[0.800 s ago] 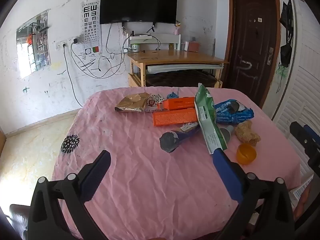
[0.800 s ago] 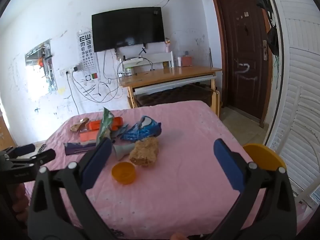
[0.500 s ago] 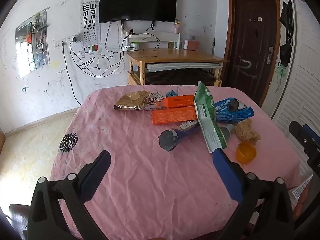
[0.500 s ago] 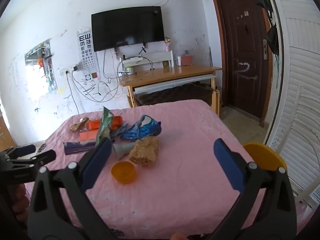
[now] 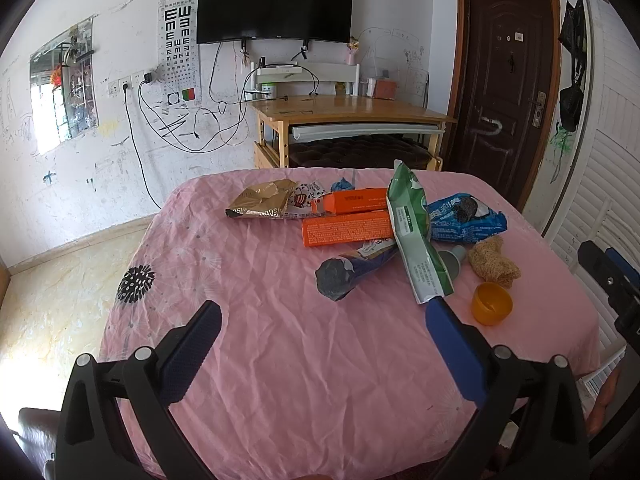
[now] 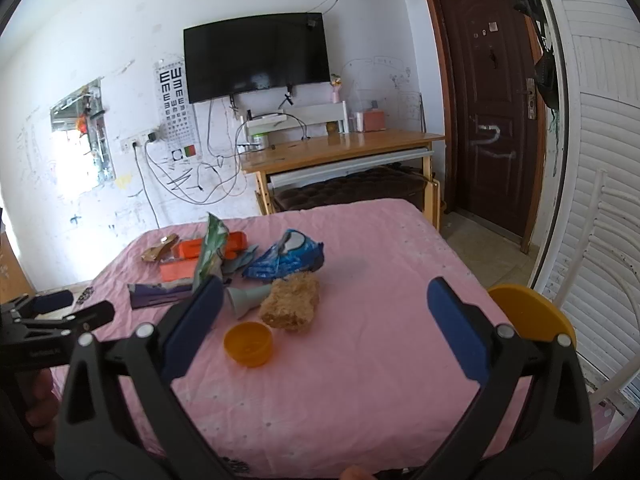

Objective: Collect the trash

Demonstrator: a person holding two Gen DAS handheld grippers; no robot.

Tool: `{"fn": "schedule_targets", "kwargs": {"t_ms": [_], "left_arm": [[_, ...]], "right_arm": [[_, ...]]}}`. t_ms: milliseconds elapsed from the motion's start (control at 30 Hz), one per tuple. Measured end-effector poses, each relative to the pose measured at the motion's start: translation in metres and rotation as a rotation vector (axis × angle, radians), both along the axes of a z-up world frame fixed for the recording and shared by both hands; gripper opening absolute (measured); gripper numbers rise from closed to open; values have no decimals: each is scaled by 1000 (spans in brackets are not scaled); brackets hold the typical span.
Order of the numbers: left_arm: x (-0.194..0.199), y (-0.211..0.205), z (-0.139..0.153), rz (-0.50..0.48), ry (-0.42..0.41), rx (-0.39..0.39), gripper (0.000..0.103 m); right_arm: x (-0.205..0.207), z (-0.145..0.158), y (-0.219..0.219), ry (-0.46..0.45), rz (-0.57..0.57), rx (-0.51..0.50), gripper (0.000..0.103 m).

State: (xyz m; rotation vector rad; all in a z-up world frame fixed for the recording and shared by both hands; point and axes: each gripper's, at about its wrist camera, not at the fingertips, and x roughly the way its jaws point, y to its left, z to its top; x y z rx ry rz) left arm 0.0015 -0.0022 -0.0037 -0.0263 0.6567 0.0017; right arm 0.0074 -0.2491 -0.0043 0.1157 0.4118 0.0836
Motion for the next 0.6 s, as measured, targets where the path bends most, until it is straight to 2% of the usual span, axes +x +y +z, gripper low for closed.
{"fn": "schedule_targets", "kwargs": {"t_ms": [600], "left_arm": [[0, -3, -4, 1, 2, -1, 97]], "right_arm": [[-2, -1, -1, 0, 2, 1, 99]]}}
